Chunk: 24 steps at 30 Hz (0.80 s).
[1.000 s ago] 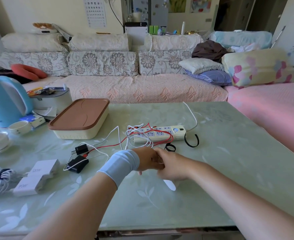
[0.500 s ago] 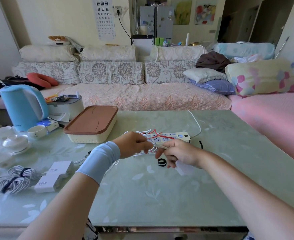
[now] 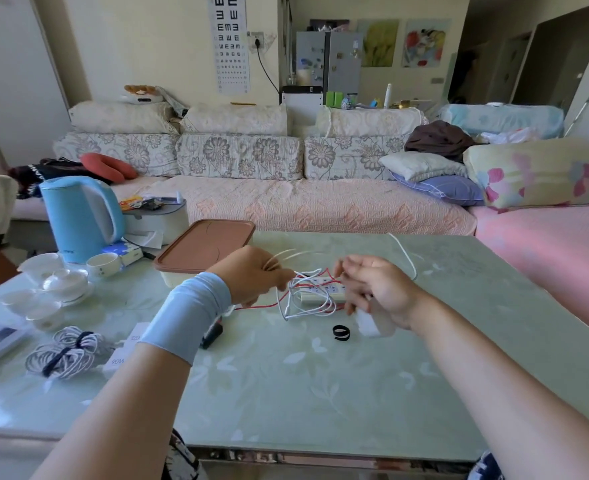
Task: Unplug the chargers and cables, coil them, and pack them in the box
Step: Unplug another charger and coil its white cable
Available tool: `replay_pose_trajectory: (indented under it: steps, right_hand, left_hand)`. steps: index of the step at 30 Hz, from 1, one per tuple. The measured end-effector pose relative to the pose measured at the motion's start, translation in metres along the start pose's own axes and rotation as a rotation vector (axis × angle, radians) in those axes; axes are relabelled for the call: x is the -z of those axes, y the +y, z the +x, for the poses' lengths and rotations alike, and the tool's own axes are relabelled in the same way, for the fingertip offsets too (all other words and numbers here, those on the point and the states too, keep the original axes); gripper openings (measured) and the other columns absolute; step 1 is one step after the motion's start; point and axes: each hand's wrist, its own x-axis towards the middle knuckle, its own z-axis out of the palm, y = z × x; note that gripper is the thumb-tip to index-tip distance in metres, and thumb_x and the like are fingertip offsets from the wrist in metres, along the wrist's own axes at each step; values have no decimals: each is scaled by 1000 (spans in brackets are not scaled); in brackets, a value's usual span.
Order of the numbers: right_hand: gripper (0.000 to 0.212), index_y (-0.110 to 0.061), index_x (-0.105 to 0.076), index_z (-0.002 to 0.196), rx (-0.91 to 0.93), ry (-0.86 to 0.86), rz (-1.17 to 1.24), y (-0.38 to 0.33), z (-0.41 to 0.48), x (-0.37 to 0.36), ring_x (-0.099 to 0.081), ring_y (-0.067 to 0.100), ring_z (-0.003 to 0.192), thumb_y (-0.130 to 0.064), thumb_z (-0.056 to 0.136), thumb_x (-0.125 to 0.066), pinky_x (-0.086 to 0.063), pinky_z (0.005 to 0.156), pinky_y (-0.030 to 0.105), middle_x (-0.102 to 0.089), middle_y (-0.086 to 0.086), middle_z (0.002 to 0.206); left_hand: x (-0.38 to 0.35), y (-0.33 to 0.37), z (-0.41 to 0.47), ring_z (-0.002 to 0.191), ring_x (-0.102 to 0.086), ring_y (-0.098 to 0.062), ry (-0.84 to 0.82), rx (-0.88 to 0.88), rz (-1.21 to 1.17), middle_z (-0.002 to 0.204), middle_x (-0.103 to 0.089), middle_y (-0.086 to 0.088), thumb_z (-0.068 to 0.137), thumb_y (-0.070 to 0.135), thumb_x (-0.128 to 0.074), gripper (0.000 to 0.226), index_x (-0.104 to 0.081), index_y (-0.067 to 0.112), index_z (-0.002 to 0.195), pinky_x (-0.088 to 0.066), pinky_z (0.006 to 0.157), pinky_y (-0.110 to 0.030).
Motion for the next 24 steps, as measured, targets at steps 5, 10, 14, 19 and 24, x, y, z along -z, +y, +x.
replay_pose_trajectory:
  steps: [5, 10, 14, 19, 24]
  right_hand:
    - [27, 4, -63, 96, -55, 82, -20, 4, 8, 8, -46, 15, 43, -4, 103, -38, -55, 59, 37, -52, 5, 56]
    - [27, 4, -66, 106, -112, -106, -72, 12, 16, -18, -36, 12, 42, -2, 102, -40, -54, 59, 36, -59, 3, 69]
    - [29, -5, -70, 107, -43, -65, -123, 7, 19, -39, -25, 8, 37, -12, 103, -43, -38, 48, 31, -65, 17, 96]
    - [34, -12, -69, 113, -84, -156, -166, 2, 9, -53, -27, 10, 38, -36, 90, -63, -31, 48, 29, -73, 10, 106]
    - [25, -7, -68, 97, -177, -231, -375, 7, 7, -66, -30, 15, 44, -29, 85, -72, -29, 43, 25, -69, 7, 76]
  left_hand:
    - [24, -20, -10, 35, -25, -9, -94, -38, -818, 54, -31, 5, 102, 24, -38, 30, -61, 7, 93, -24, 37, -18]
    - [20, -12, -2, 35, -15, -3, -339, -122, -1345, 53, -25, 9, 100, 35, -31, 27, -49, 16, 93, -16, 33, -17]
    - [14, -15, 11, 39, -20, -4, -461, -150, -1795, 57, -22, 9, 100, 31, -36, 26, -52, 12, 92, -24, 33, -17]
    - [-6, -12, 22, 33, -37, -7, -310, -66, -2065, 49, -34, 5, 99, 31, -43, 32, -56, 6, 83, -29, 29, -17]
    - [-33, 13, 31, 28, -27, -2, 8, 79, -2006, 42, -27, 8, 104, 37, -30, 40, -49, 15, 77, -16, 25, -16]
